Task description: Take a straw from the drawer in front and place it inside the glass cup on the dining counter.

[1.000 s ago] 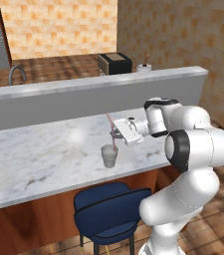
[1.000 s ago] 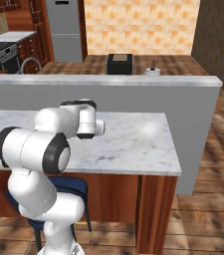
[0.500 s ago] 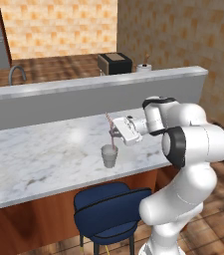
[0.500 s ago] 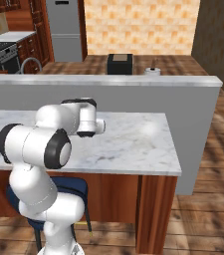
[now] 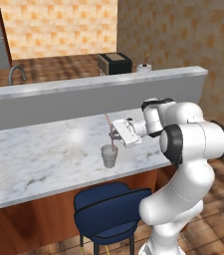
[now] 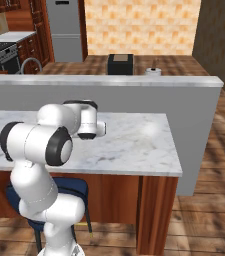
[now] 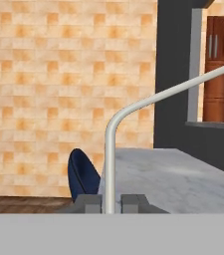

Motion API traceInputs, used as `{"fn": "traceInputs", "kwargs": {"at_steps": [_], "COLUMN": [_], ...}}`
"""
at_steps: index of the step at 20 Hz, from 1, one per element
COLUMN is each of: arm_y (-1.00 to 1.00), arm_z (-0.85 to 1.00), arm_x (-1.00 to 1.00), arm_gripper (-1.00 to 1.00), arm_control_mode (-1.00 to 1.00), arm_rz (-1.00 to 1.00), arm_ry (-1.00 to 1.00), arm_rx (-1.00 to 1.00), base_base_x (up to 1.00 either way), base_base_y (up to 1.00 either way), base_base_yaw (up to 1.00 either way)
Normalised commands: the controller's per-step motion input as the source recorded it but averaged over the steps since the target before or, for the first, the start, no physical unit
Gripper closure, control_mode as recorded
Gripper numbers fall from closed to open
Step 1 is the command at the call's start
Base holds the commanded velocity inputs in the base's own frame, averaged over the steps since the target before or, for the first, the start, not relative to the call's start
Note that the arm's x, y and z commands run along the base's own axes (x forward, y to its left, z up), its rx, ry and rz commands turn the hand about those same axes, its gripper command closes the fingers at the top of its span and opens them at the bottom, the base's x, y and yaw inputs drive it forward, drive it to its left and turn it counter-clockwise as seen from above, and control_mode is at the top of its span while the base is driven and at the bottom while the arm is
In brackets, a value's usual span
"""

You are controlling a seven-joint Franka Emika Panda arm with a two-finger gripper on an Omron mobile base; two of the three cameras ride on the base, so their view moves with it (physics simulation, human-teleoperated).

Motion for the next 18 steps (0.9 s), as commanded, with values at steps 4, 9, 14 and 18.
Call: {"fn": "traceInputs", "kwargs": {"at_steps": [4,9,14,18], "arm_y": [0.00,0.00,0.00,0.00], "arm_z": [-0.12,-0.06,-0.11,-0.17], "arm_x": [0.00,0.02,0.00,0.00], "arm_gripper": [1.00,1.00,1.00,1.00], "arm_control_mode": [-1.00,-1.00,-1.00,-1.00], "arm_rz": [0.00,0.00,0.00,0.00], "arm_ry": [-0.04,-0.04,0.00,0.00], "arm_rx": [0.00,0.00,0.00,0.00], "base_base_x": [0.00,0.00,0.00,0.00], "base_base_y": [0.00,0.00,0.00,0.00], "base_base_yaw": [0.00,0.00,0.00,0.00]}}
